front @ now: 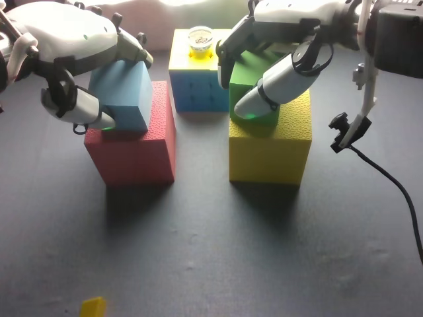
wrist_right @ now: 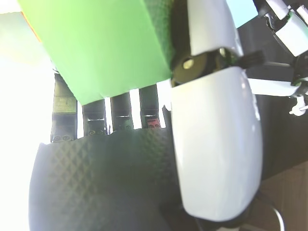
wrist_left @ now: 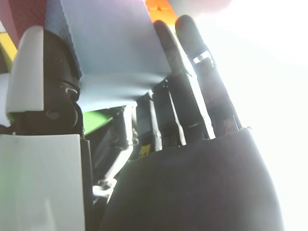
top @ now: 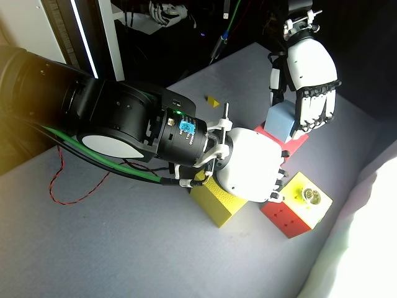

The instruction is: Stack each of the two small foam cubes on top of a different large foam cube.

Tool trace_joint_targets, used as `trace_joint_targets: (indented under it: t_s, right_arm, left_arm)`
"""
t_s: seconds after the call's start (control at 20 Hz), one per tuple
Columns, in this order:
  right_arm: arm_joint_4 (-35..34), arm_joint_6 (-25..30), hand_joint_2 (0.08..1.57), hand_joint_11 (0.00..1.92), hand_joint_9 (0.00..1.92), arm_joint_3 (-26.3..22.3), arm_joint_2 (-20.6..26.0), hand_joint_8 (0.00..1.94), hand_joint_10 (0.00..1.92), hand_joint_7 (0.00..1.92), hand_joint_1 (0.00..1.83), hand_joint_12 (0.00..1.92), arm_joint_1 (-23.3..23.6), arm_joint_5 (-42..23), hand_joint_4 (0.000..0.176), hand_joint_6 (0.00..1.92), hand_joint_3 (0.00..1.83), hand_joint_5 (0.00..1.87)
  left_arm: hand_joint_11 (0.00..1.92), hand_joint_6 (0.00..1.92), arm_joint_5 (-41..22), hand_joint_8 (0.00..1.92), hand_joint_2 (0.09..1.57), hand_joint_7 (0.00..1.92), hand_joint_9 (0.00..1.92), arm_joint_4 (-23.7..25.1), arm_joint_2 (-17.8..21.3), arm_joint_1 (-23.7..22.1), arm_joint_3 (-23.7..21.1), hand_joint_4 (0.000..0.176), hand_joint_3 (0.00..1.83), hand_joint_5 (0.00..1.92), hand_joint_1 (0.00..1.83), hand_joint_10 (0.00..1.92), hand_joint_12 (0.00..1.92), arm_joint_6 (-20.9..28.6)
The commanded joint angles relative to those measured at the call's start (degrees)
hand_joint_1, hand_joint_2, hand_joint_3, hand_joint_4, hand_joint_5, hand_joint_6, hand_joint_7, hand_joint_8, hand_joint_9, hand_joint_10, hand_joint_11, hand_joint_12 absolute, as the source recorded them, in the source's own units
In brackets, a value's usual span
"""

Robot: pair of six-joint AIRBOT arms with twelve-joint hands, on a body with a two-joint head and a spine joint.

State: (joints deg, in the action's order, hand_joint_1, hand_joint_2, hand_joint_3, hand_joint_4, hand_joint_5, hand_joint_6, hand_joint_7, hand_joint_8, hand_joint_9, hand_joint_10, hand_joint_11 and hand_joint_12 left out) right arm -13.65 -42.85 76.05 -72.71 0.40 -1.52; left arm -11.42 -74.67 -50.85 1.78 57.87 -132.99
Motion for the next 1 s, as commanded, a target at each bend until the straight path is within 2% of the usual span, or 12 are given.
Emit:
trace_joint_targets:
  t_s: [0.0,0.1,0.3,0.5,0.85,0.95]
  right_arm:
    - [-0.1,0.1,1.19,0.19,0.64,0.4,0.9,0.05,0.34,0.76,0.91,1.44,0.3,-5.2,0.000,0.23,0.00,0.63]
    - [-0.1,0.2,1.16,0.15,0.65,0.4,1.0,0.00,0.17,0.70,0.89,1.39,0.4,-5.4,0.000,0.05,0.00,0.63]
    - [-0.1,0.2,1.17,0.01,0.53,0.4,1.0,0.00,0.04,0.55,0.76,1.30,0.3,-5.5,0.000,0.00,0.01,0.51]
    - [-0.2,0.2,1.18,0.00,0.47,0.4,1.0,0.00,0.00,0.49,0.77,1.18,0.2,-5.6,0.000,0.00,0.00,0.46]
    - [-0.7,0.2,1.13,0.00,0.45,0.4,1.0,0.00,0.00,0.48,0.82,1.15,0.1,-5.7,0.000,0.00,0.00,0.46]
    - [-0.7,0.2,1.19,0.00,0.34,0.4,1.0,0.00,0.00,0.37,0.69,1.00,0.1,-5.8,0.000,0.00,0.01,0.38]
  left_arm:
    - [0.53,0.00,-1.2,0.00,1.23,0.70,0.67,0.7,0.3,-0.4,0.1,0.000,0.00,0.65,0.93,0.00,0.16,0.1]
    - [0.50,0.00,-1.2,0.00,1.24,0.63,0.60,0.7,0.3,-0.4,0.1,0.000,0.00,0.59,0.86,0.00,0.11,0.1]
    - [0.46,0.00,-1.2,0.00,1.19,0.55,0.53,0.7,0.3,-0.5,0.1,0.000,0.00,0.47,0.80,0.00,0.07,0.1]
    - [0.48,0.00,-1.2,0.00,1.14,0.53,0.54,0.7,0.4,-0.5,0.1,0.000,0.00,0.45,0.77,0.00,0.06,0.1]
    - [0.44,0.00,-1.3,0.00,1.12,0.48,0.49,0.8,0.4,-0.8,0.2,0.000,0.00,0.41,0.68,0.00,0.04,0.1]
    - [0.43,0.00,-1.3,0.00,1.12,0.45,0.46,0.8,0.4,-0.9,0.2,0.000,0.00,0.38,0.63,0.00,0.03,0.1]
